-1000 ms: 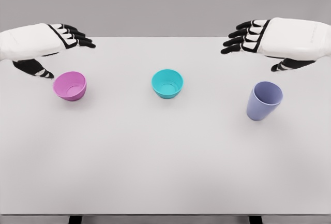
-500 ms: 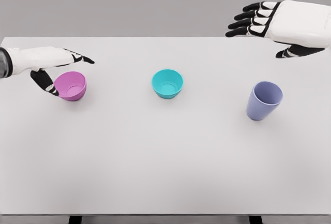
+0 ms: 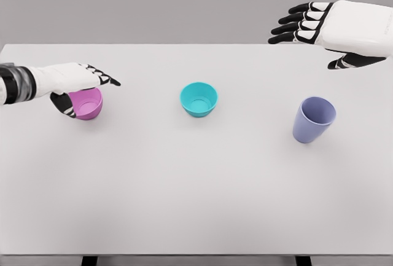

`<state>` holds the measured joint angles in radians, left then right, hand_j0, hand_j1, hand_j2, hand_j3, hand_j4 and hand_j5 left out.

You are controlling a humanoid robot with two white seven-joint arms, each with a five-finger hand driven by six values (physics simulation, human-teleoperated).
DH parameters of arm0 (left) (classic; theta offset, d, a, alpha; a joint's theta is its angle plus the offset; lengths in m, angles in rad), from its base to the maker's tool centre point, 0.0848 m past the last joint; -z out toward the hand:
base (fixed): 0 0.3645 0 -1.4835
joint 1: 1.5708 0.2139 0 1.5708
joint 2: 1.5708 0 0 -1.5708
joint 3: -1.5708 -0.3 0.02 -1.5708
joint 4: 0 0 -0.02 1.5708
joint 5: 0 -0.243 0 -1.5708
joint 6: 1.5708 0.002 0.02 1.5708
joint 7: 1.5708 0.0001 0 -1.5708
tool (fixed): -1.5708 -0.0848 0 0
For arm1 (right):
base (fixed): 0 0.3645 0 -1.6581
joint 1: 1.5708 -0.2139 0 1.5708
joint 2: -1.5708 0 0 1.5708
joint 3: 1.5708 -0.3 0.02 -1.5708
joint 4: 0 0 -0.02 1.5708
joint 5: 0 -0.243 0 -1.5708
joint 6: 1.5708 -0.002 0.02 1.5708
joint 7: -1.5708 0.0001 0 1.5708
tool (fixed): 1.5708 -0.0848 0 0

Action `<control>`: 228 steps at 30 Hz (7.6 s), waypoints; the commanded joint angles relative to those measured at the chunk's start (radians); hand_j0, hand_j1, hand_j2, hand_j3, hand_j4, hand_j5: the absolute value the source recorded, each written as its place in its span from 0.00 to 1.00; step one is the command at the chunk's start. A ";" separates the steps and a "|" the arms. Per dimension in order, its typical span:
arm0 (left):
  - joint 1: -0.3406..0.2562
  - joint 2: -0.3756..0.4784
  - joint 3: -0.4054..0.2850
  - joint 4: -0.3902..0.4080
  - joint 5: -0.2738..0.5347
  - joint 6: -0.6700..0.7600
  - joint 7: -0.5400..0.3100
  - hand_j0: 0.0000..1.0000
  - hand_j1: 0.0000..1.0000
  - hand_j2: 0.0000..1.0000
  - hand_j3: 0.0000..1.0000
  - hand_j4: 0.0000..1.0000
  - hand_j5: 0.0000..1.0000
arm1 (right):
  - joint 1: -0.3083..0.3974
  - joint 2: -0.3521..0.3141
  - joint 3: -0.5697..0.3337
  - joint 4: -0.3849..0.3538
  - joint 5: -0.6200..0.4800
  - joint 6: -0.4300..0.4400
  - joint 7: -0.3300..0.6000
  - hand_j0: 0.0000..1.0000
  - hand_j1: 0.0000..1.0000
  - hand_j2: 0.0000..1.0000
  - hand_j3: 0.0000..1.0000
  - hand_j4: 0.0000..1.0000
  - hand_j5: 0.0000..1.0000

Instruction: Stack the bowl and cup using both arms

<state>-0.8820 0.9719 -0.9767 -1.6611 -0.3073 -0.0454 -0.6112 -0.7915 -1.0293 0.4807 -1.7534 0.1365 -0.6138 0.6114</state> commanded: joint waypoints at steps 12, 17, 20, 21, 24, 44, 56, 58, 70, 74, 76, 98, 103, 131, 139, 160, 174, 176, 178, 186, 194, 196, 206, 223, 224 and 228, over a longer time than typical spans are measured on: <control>0.014 0.001 -0.003 0.001 -0.006 0.050 0.000 1.00 1.00 1.00 1.00 1.00 1.00 | 0.000 0.002 -0.001 0.000 -0.005 0.003 -0.001 1.00 1.00 1.00 1.00 1.00 1.00; 0.031 0.001 -0.002 0.001 -0.009 0.101 0.000 1.00 1.00 1.00 1.00 1.00 1.00 | 0.002 0.000 -0.001 0.000 -0.005 0.003 -0.001 1.00 1.00 1.00 1.00 1.00 1.00; 0.031 0.001 0.000 0.003 -0.009 0.102 0.000 1.00 1.00 1.00 1.00 1.00 1.00 | 0.008 0.002 -0.001 0.000 -0.005 0.003 -0.001 1.00 1.00 1.00 1.00 1.00 1.00; 0.031 0.001 0.000 0.006 -0.010 0.102 0.000 1.00 1.00 1.00 1.00 1.00 1.00 | 0.008 0.002 -0.002 0.000 -0.005 0.003 -0.001 1.00 1.00 1.00 1.00 1.00 1.00; 0.032 0.001 -0.002 0.009 -0.010 0.131 0.000 1.00 1.00 1.00 1.00 1.00 1.00 | 0.006 0.002 -0.004 0.000 -0.005 0.003 -0.001 1.00 1.00 1.00 1.00 1.00 1.00; 0.051 -0.059 0.000 0.090 -0.050 0.127 0.000 1.00 1.00 1.00 1.00 1.00 1.00 | 0.009 0.003 -0.028 0.000 -0.005 0.003 -0.001 1.00 1.00 1.00 1.00 1.00 1.00; 0.049 -0.070 0.001 0.112 -0.059 0.125 0.000 1.00 1.00 1.00 1.00 1.00 1.00 | 0.097 -0.003 -0.028 0.002 -0.005 0.003 -0.001 1.00 1.00 1.00 1.00 1.00 1.00; 0.049 -0.070 0.001 0.113 -0.059 0.127 0.000 1.00 1.00 1.00 1.00 1.00 1.00 | 0.097 -0.002 -0.028 0.002 -0.005 0.003 -0.001 1.00 1.00 1.00 1.00 1.00 1.00; 0.048 -0.090 0.001 0.146 -0.067 0.119 0.000 1.00 1.00 1.00 1.00 1.00 1.00 | 0.097 0.002 -0.030 0.002 -0.005 0.003 -0.001 1.00 1.00 1.00 1.00 1.00 1.00; 0.048 -0.096 0.001 0.150 -0.067 0.119 0.000 1.00 1.00 1.00 1.00 1.00 1.00 | 0.097 0.003 -0.030 0.002 -0.005 0.003 -0.001 1.00 1.00 1.00 1.00 1.00 1.00; 0.049 -0.096 0.001 0.150 -0.067 0.119 0.000 1.00 1.00 1.00 1.00 1.00 1.00 | 0.097 0.003 -0.030 0.002 -0.005 0.003 -0.001 1.00 1.00 1.00 1.00 1.00 1.00; 0.052 -0.102 0.000 0.150 -0.072 0.125 0.000 0.87 0.87 0.87 0.87 0.87 0.87 | 0.097 0.005 -0.031 0.002 -0.005 0.003 -0.001 1.00 1.00 1.00 1.00 1.00 1.00; 0.052 -0.102 0.001 0.150 -0.072 0.131 0.000 0.79 0.79 0.79 0.79 0.79 0.79 | 0.097 0.006 -0.031 0.002 -0.005 0.003 -0.001 1.00 1.00 1.00 1.00 1.00 1.00; 0.037 -0.101 0.015 0.112 -0.052 0.130 0.000 0.71 0.71 0.71 0.71 0.71 0.71 | 0.097 0.006 -0.031 0.002 -0.005 0.003 -0.001 1.00 1.00 1.00 1.00 1.00 1.00; 0.031 -0.102 0.018 0.080 -0.041 0.128 0.000 0.71 0.71 0.71 0.71 0.71 0.71 | 0.097 0.006 -0.033 0.002 -0.005 0.003 -0.001 1.00 1.00 1.00 1.00 1.00 1.00; -0.015 -0.156 0.018 0.012 -0.042 0.124 0.000 0.71 0.71 0.71 0.71 0.71 0.71 | 0.097 0.011 -0.053 0.000 -0.005 0.003 -0.001 1.00 1.00 1.00 1.00 1.00 1.00; -0.032 -0.206 0.018 -0.014 -0.044 0.124 0.000 0.70 0.70 0.70 0.70 0.70 0.70 | 0.095 0.009 -0.059 0.000 -0.005 0.003 -0.001 1.00 1.00 1.00 1.00 1.00 1.00; -0.034 -0.223 0.018 -0.014 -0.044 0.127 0.000 0.70 0.70 0.70 0.70 0.70 0.70 | 0.095 0.011 -0.059 0.002 -0.005 0.003 -0.001 1.00 1.00 1.00 1.00 1.00 1.00; -0.041 -0.234 0.018 -0.014 -0.044 0.127 0.000 0.70 0.70 0.70 0.70 0.70 0.70 | 0.094 0.006 -0.060 0.002 -0.005 0.003 -0.001 1.00 1.00 1.00 1.00 1.00 1.00; -0.054 -0.286 0.016 -0.016 -0.049 0.127 0.000 0.70 0.70 0.70 0.70 0.70 0.70 | 0.098 -0.020 -0.066 0.000 -0.005 0.003 -0.001 1.00 1.00 1.00 1.00 1.00 1.00; -0.060 -0.321 0.015 -0.014 -0.053 0.127 0.000 0.70 0.70 0.70 0.70 0.70 0.70 | 0.140 -0.043 -0.126 -0.001 0.015 0.003 -0.001 1.00 1.00 1.00 1.00 1.00 1.00; -0.060 -0.334 0.013 -0.014 -0.055 0.128 0.000 0.70 0.70 0.70 0.70 0.70 0.70 | 0.156 -0.052 -0.134 -0.001 0.017 0.003 -0.001 1.00 1.00 1.00 1.00 1.00 1.00; -0.068 -0.386 0.007 -0.006 -0.056 0.130 0.000 0.70 0.70 0.70 0.70 0.70 0.70 | 0.153 -0.236 -0.129 0.000 -0.043 0.003 -0.001 1.00 1.00 1.00 1.00 1.00 1.00; -0.066 -0.470 0.001 0.032 -0.099 0.131 0.000 0.69 0.69 0.69 0.69 0.69 0.69 | 0.052 -0.244 0.179 -0.001 -0.031 0.003 -0.001 1.00 1.00 1.00 1.00 1.00 1.00; -0.066 -0.473 0.001 0.034 -0.104 0.131 0.000 0.69 0.69 0.69 0.69 0.69 0.69 | 0.052 -0.244 0.179 -0.001 -0.031 0.003 -0.001 1.00 1.00 1.00 1.00 1.00 1.00; -0.066 -0.498 -0.002 0.055 -0.108 0.131 0.000 0.69 0.69 0.69 0.69 0.69 0.69 | 0.048 -0.212 0.180 0.000 -0.029 0.003 -0.001 1.00 1.00 1.00 1.00 1.00 1.00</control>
<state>-0.9480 0.4871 -0.9780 -1.6168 -0.4129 0.0867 -0.6114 -0.7455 -1.2525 0.6560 -1.7546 0.1113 -0.6136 0.6113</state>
